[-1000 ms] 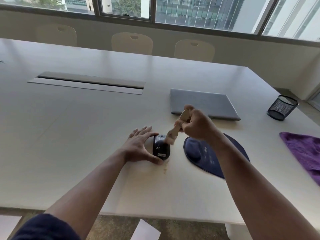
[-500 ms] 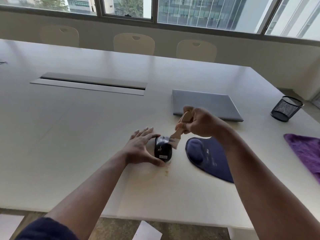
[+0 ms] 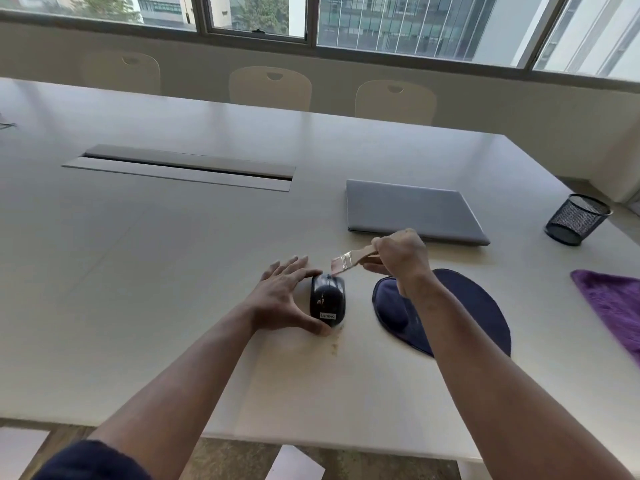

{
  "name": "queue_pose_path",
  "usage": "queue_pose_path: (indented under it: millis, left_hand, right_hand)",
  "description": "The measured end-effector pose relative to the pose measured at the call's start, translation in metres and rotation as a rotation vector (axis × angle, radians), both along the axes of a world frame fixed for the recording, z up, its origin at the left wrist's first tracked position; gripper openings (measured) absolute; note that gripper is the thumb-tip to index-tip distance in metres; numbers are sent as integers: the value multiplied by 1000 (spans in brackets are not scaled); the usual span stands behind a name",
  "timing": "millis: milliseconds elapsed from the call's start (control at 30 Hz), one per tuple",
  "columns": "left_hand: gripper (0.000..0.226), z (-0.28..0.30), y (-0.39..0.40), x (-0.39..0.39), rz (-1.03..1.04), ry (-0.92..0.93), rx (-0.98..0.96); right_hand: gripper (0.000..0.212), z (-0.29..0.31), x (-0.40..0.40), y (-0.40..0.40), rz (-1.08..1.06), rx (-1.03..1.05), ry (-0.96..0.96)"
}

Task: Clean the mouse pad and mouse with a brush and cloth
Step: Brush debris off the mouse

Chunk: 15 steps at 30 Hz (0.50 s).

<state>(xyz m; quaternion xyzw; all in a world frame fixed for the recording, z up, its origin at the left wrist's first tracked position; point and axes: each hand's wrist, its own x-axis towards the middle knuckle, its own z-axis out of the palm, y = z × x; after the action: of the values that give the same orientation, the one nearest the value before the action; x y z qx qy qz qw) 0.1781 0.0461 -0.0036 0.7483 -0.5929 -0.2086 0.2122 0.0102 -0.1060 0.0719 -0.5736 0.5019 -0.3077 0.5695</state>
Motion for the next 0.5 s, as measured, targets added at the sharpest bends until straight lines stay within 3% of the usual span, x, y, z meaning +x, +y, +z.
queue_pose_path:
  millis: [167,333,500]
  left_hand:
    - [121,-2,-1,0,2,-4,-1]
    - [121,-1,-1,0,6,0,12]
    - [121,1,0,0,3,1,16]
  right_hand:
    - [12,0,-4,-1,60,107,51]
    - [23,-3,5,-4,14,35,56]
    - [15,-11,8,0,-30,23,25]
